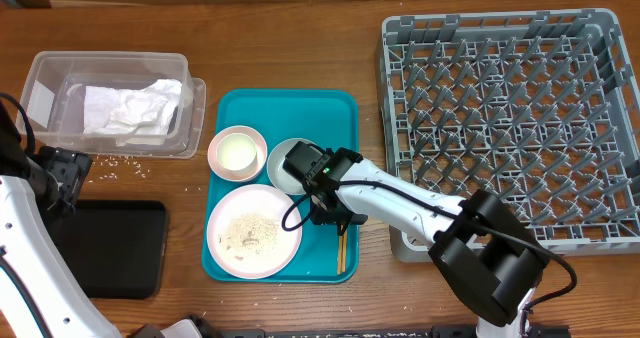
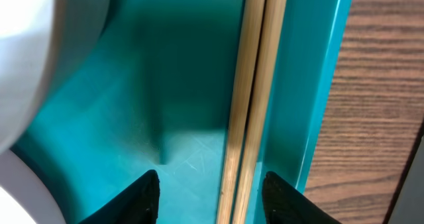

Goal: Sort waste into correct bins and load items into the dishwasher
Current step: 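Reach the right gripper to the wooden chopsticks and grasp one, then carry the chopstick right and place it in the dish rack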

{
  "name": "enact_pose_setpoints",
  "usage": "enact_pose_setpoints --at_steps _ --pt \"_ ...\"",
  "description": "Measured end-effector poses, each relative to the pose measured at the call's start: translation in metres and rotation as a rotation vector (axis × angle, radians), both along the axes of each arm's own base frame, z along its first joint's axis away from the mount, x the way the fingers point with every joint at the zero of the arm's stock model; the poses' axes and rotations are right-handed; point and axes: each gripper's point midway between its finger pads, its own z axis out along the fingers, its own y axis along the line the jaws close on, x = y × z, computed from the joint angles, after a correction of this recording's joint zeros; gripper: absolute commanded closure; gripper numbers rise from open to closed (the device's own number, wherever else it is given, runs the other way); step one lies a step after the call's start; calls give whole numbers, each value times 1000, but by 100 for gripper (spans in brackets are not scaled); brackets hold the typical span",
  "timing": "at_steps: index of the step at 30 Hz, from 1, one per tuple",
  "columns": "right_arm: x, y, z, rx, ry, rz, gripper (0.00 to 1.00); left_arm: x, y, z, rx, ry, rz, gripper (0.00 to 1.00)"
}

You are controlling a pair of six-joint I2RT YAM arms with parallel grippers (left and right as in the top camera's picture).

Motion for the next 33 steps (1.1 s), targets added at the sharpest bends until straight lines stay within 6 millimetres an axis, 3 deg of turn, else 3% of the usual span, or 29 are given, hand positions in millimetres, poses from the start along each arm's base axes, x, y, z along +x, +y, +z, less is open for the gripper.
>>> enact_pose_setpoints --at_steps 14,26,33 --pt "-2 8 -11 26 30 -7 57 0 0 0 1 -2 0 0" --pt "-3 8 -11 27 32 -16 96 0 0 0 1 -2 0 0" --pt "-8 0 -9 -5 58 -15 96 0 0 0 1 -2 0 0"
